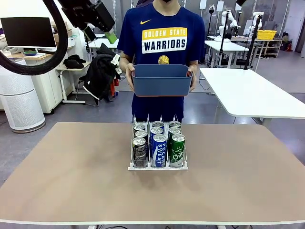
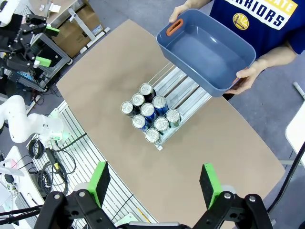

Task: Fill the beverage cans into the dispenser.
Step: Place the picked Ionic drink in the line of the Automatic Can Dispenser with the same cans.

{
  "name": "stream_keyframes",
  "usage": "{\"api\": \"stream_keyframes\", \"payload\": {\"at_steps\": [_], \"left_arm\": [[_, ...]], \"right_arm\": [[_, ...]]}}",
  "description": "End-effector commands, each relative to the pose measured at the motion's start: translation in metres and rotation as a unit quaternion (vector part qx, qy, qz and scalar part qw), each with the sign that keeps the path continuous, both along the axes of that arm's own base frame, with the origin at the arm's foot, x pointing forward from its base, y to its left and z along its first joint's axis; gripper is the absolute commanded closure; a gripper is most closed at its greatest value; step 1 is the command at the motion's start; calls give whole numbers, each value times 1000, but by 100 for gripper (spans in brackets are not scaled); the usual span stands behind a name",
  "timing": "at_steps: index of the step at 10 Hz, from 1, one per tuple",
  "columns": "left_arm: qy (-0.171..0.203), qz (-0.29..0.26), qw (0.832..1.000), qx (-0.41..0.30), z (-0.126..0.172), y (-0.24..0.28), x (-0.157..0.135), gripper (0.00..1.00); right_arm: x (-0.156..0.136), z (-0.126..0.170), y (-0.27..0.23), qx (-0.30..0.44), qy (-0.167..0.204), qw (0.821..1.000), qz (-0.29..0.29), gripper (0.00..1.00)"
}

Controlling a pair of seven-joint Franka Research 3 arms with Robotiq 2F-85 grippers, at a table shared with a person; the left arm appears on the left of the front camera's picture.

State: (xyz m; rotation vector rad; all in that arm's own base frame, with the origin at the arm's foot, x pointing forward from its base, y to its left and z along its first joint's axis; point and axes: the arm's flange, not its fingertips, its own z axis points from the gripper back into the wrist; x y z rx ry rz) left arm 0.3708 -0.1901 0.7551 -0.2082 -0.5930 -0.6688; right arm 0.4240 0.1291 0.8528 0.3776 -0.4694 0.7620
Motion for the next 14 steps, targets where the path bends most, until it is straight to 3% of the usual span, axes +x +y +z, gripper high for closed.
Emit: {"api": "stream_keyframes", "payload": {"at_steps": [1, 4, 7, 14], "left_arm": [[-6, -30, 1000, -3, 7, 3, -6, 0], [-31, -60, 998, 4, 30, 12, -10, 0], [-46, -70, 996, 2, 34, 20, -3, 0], [-45, -51, 998, 11, 33, 19, -2, 0]], "right_arm": [[-1, 0, 0, 4, 4, 1000, 1, 0], [-1, 0, 0, 4, 4, 1000, 1, 0], [-1, 0, 0, 4, 4, 1000, 1, 0], [-1, 0, 0, 4, 4, 1000, 1, 0]]}}
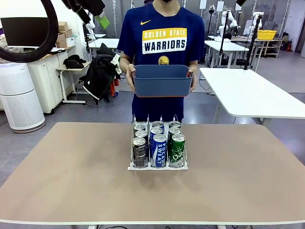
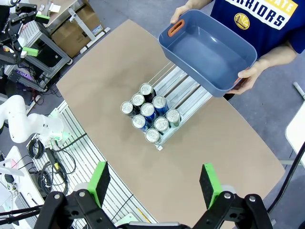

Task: Fill the beverage cans into the dispenser.
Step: Place the picked Ionic drink in the line of the Automatic Can Dispenser with the same cans.

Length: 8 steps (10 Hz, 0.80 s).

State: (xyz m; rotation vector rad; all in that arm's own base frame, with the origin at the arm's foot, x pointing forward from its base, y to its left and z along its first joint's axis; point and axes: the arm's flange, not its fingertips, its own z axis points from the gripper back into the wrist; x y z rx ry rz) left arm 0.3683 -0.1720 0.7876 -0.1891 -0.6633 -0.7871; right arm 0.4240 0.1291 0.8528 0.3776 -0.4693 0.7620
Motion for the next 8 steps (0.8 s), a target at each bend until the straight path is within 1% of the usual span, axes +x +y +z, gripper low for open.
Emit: {"api": "stream_keyframes", "payload": {"at_steps": [1, 8], "left_arm": [[0, 0, 1000, 0, 0, 1, 0, 0], [0, 0, 1000, 0, 0, 1, 0, 0]], "right_arm": [[-1, 0, 0, 4, 4, 1000, 1, 0], [-1, 0, 0, 4, 4, 1000, 1, 0]]}}
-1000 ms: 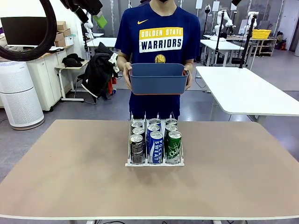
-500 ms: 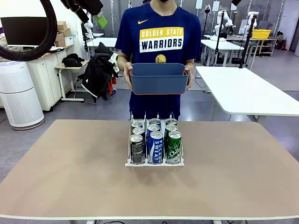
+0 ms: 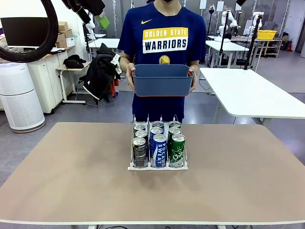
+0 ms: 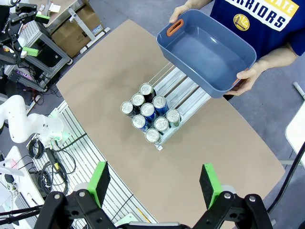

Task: Fill the beverage cans into the dispenser.
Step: Place the picked Ionic drink in the line of the Automatic Can Dispenser with the same cans.

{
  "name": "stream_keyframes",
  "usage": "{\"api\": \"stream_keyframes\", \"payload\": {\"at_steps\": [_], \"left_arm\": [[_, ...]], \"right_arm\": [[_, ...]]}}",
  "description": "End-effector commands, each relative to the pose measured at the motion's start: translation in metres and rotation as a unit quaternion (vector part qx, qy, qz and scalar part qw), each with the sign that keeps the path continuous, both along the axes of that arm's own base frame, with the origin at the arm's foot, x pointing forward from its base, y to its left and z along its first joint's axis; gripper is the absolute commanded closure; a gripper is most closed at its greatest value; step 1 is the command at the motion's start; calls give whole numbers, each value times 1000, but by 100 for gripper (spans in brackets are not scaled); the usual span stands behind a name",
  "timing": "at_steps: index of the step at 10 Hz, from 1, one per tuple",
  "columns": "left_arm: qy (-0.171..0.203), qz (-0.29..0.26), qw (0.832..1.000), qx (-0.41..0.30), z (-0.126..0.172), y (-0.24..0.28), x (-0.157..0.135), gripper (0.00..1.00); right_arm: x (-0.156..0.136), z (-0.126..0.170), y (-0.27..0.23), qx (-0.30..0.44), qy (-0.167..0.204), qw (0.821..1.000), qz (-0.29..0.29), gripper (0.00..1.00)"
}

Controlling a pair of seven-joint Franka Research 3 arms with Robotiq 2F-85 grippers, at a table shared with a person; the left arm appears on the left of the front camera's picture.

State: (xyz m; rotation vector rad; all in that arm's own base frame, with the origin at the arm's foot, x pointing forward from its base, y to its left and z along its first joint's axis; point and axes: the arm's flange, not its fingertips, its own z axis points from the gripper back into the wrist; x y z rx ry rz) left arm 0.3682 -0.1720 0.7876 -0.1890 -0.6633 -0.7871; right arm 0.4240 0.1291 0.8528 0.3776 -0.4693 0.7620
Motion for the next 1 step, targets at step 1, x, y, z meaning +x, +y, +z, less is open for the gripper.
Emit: {"api": "stream_keyframes", "payload": {"at_steps": [1], "left_arm": [[0, 0, 1000, 0, 0, 1, 0, 0]], "right_arm": [[-1, 0, 0, 4, 4, 1000, 1, 0]]}}
